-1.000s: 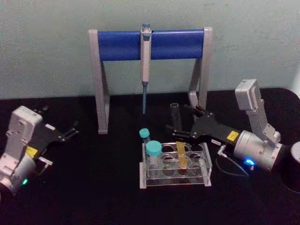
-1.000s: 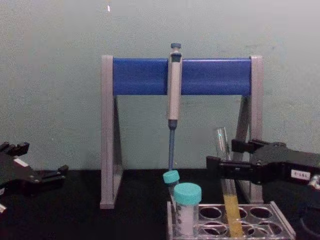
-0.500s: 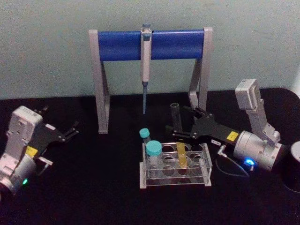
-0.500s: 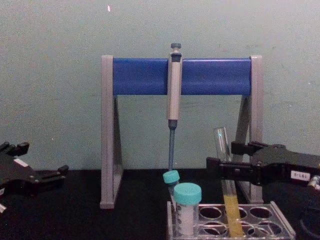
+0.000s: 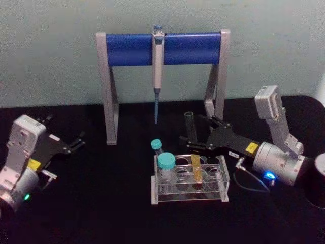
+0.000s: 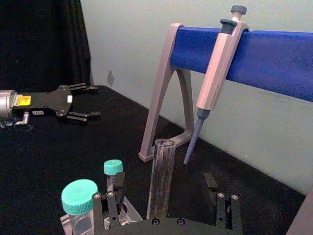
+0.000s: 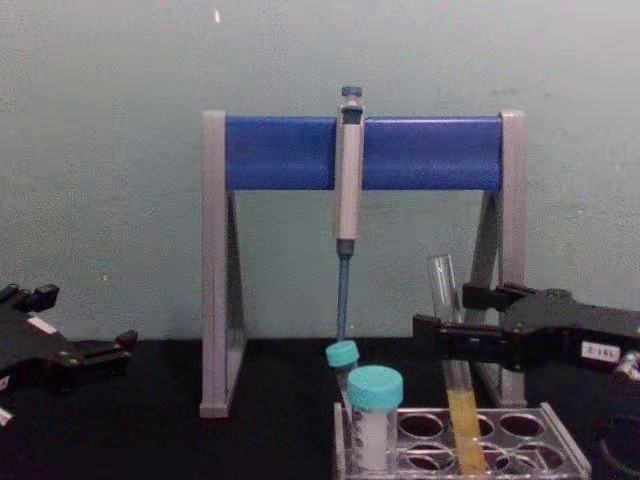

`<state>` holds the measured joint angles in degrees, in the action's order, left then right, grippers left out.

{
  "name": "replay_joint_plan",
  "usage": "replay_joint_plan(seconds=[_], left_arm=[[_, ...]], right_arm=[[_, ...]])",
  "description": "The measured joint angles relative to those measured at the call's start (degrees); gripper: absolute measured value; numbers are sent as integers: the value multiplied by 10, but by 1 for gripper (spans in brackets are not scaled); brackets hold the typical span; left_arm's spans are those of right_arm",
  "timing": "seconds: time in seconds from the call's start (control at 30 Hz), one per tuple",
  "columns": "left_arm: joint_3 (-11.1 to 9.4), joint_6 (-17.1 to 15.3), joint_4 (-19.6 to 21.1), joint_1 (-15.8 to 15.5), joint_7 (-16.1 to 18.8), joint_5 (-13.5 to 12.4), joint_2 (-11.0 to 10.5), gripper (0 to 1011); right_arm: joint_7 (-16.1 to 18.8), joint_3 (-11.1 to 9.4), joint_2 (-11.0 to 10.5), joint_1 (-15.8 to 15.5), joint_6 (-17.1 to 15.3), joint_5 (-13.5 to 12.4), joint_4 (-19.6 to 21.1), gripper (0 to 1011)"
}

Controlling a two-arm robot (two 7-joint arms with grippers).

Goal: Pick up the test tube from the test tube rack, shake it, then place it back into the test tube rack.

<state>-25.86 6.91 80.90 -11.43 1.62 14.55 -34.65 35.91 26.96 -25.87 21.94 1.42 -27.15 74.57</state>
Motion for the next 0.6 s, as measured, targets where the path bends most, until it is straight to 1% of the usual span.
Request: replay_joint_plan(seconds=[0.2,0.27,0.3,0.4,0.43,0.47,0.5,0.53,0.6], left_arm=[[0,0,0,0,0,0,0,1001],[0,0,0,0,0,0,0,1001],[0,0,0,0,0,0,0,1001],[0,0,0,0,0,0,0,1001],[0,0,0,0,0,0,0,1001],[0,0,0,0,0,0,0,1001],[0,0,0,0,0,0,0,1001],[0,0,0,0,0,0,0,1001],[0,0,0,0,0,0,0,1001]], right_arm=[[0,0,0,0,0,0,0,998],[0,0,0,0,0,0,0,944],[0,0,0,0,0,0,0,944],[0,0,0,0,0,0,0,848],[0,0,0,0,0,0,0,836],[0,0,0,0,0,1,0,793],[0,0,0,0,0,1,0,785],[0,0,0,0,0,1,0,737],[0,0,0,0,0,1,0,680]])
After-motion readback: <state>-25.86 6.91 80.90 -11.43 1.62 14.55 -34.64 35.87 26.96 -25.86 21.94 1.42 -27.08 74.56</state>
